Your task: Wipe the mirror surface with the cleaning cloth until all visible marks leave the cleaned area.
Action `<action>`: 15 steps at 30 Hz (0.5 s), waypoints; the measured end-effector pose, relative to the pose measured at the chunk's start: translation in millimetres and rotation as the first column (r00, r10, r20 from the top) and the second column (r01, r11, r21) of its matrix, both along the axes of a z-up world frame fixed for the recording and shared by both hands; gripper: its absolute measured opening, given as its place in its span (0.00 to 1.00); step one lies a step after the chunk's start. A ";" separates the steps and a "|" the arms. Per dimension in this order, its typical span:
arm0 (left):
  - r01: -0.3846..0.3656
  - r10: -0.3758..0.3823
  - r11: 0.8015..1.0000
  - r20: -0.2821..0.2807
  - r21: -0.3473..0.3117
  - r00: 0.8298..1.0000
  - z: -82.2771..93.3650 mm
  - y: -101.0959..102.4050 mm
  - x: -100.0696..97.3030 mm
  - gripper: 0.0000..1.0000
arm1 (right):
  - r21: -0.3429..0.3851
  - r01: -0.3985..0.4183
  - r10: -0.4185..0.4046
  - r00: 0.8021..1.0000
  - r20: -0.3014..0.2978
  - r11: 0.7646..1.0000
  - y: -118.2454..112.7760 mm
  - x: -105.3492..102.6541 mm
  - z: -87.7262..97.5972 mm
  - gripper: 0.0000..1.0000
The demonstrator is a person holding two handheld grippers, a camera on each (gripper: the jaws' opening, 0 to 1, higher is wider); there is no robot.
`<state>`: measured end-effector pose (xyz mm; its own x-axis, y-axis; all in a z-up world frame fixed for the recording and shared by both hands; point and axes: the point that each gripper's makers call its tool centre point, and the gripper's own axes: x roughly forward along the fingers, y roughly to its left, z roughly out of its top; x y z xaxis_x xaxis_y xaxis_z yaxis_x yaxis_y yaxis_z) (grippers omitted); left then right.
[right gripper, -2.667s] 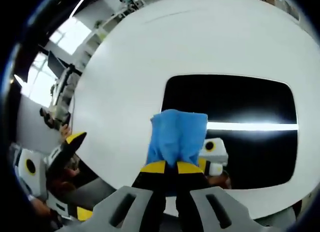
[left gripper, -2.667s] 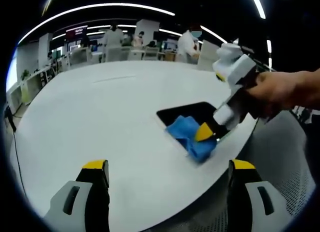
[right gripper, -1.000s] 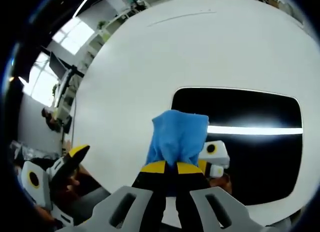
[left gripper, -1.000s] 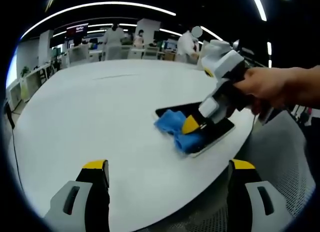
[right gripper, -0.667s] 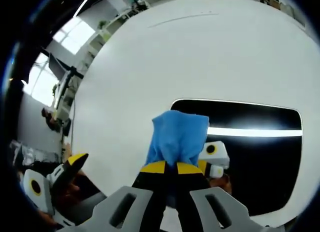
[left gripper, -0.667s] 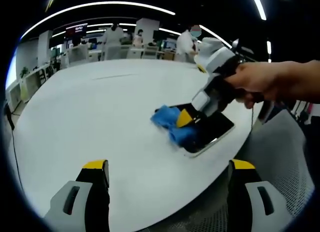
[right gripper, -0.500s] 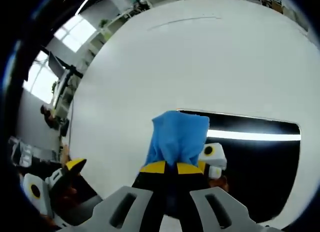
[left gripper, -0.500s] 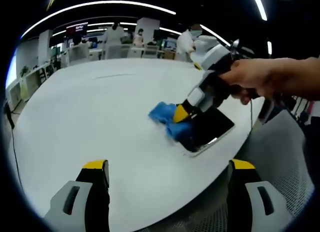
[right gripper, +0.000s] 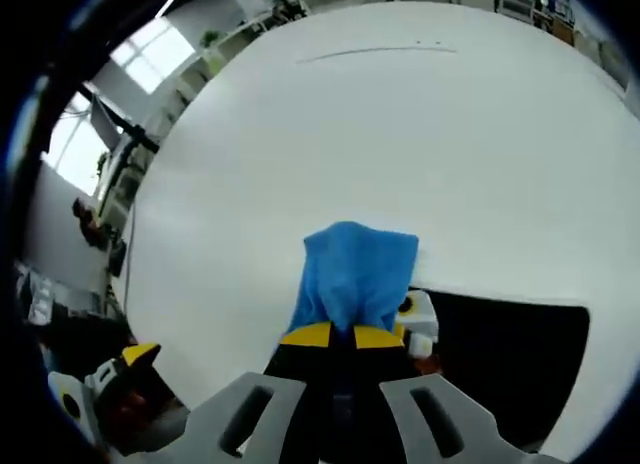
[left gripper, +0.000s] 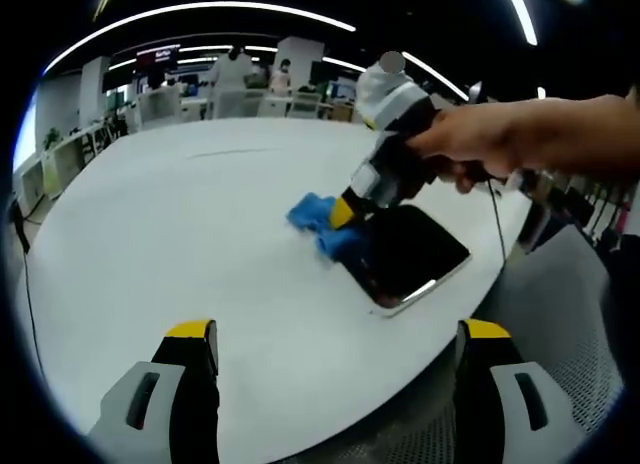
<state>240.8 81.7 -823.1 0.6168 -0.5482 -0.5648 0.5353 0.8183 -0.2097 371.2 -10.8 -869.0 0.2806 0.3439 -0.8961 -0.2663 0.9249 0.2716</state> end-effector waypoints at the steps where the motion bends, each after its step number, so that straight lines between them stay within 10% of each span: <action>1: -0.004 0.004 1.000 0.006 -0.004 1.000 0.4 0.4 1.1 0.99 | -0.003 0.002 -0.002 1.000 0.007 1.000 0.0 2.7 0.5 0.00; 15: -0.002 0.002 1.000 0.001 -0.001 1.000 -0.1 -0.2 0.8 0.99 | -0.002 0.008 -0.008 1.000 0.008 1.000 -0.7 12.4 -1.3 0.00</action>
<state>241.5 81.5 -823.2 0.6186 -0.5474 -0.5636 0.5338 0.8192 -0.2097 383.6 -11.5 -870.3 0.2905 0.3399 -0.8945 -0.2606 0.9276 0.2678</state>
